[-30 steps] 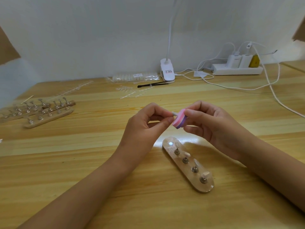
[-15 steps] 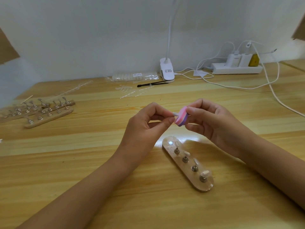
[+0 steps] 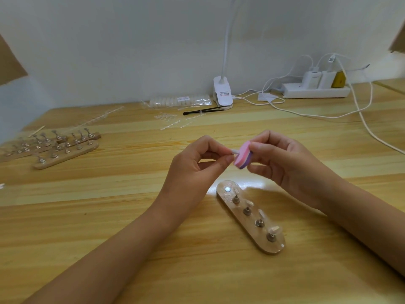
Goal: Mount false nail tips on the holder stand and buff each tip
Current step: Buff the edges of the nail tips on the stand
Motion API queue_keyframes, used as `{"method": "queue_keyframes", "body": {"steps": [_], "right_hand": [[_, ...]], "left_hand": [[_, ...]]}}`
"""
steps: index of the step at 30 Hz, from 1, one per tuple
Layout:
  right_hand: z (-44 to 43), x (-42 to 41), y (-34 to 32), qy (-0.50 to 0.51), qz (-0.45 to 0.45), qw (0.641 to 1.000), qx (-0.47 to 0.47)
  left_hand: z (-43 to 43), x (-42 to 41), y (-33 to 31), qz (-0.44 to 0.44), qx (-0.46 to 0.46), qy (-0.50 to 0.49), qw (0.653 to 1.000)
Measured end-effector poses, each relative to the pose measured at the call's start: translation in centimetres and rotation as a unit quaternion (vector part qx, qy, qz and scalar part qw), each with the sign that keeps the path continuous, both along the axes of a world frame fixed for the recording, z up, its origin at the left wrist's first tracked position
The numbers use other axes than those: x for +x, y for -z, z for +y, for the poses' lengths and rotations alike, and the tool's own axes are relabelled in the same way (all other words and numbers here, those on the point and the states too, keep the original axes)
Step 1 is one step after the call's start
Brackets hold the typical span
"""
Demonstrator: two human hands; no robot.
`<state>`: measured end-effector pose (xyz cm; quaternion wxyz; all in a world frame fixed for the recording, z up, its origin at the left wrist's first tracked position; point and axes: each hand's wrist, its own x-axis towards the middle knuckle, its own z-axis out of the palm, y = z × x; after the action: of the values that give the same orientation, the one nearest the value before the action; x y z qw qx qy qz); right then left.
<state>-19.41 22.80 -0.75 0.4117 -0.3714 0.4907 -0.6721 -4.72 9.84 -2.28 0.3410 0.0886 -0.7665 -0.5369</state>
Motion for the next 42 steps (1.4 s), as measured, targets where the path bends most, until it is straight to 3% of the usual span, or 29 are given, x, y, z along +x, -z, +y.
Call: {"method": "queue_keyframes", "body": {"steps": [12,15,20,31,37,42], "right_hand": [[0.0,-0.1,0.0,0.008,0.004,1.000,-0.010],[0.0,0.0,0.1,-0.029,0.001,1.000,-0.006],[-0.5,-0.9,0.1,0.123,-0.052,0.991,-0.018],[-0.7,-1.6,0.2,0.125,-0.086,0.988,0.005],[-0.7,-1.9,0.2,0.129,-0.094,0.987,0.006],[-0.5,-2.4,-0.2,0.144,-0.121,0.982,-0.011]], "left_hand": [[0.0,0.0,0.1,-0.001,0.007,-0.001,1.000],[0.0,0.0,0.0,-0.003,0.004,-0.003,1.000],[-0.4,0.1,0.0,-0.022,0.012,0.022,0.999],[-3.0,0.5,0.1,-0.245,-0.049,0.074,0.966],[-3.1,0.0,0.8,-0.233,-0.146,0.026,0.961],[-2.2,-1.7,1.5,-0.219,-0.155,-0.053,0.962]]}}
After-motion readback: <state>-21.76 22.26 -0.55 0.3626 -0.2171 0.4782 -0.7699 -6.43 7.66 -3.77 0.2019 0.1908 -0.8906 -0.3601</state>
